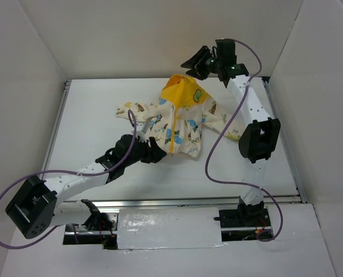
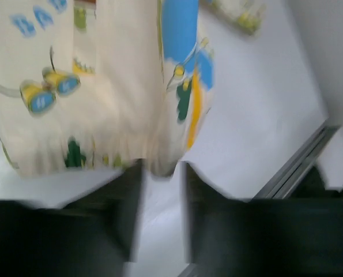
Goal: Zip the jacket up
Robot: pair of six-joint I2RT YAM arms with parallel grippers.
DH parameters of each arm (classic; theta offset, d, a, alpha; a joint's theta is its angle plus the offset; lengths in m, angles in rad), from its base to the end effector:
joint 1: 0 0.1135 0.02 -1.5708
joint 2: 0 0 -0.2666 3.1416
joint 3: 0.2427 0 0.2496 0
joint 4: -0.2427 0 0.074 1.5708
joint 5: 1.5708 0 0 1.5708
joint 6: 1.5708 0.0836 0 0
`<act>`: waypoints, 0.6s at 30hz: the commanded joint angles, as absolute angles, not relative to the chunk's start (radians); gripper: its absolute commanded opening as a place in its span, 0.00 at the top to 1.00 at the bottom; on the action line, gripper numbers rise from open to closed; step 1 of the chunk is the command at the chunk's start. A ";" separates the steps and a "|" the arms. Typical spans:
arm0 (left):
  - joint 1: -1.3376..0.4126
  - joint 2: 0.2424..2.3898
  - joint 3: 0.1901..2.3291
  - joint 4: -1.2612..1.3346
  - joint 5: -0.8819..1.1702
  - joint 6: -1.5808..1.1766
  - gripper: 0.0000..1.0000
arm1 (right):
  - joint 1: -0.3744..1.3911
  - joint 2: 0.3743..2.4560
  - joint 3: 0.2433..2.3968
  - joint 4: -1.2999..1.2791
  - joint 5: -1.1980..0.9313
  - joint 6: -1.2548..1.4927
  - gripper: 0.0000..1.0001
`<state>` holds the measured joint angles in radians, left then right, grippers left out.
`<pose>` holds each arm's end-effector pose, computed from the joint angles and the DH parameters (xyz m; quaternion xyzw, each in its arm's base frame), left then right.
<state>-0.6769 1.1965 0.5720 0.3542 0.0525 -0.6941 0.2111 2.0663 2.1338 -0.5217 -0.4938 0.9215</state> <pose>0.2357 -0.1950 0.2266 0.0091 0.7958 -0.3993 0.4552 0.4973 0.1471 0.3595 0.1646 0.8161 0.4505 0.3223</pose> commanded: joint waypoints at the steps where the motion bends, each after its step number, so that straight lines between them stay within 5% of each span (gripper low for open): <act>1: -0.709 1.230 0.572 0.056 0.066 -0.741 0.23 | 0.121 2.072 2.249 -0.302 -0.405 0.841 0.42; 4: -0.707 1.188 0.646 -0.104 -0.074 -0.768 0.05 | 0.120 2.092 2.382 -0.382 -0.390 0.812 0.00; 12: -0.569 1.065 0.914 -0.521 -0.389 -0.907 0.01 | 0.113 1.823 2.383 -0.613 -0.209 0.643 0.00; 18: -0.352 0.904 1.149 -0.736 -0.497 -0.845 0.01 | 0.138 1.208 1.780 -0.672 -0.100 0.457 0.00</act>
<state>-0.4221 0.9577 1.0397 -0.5758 -0.3870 -0.8673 0.1226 1.4647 1.9587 -0.6113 -0.1791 0.5819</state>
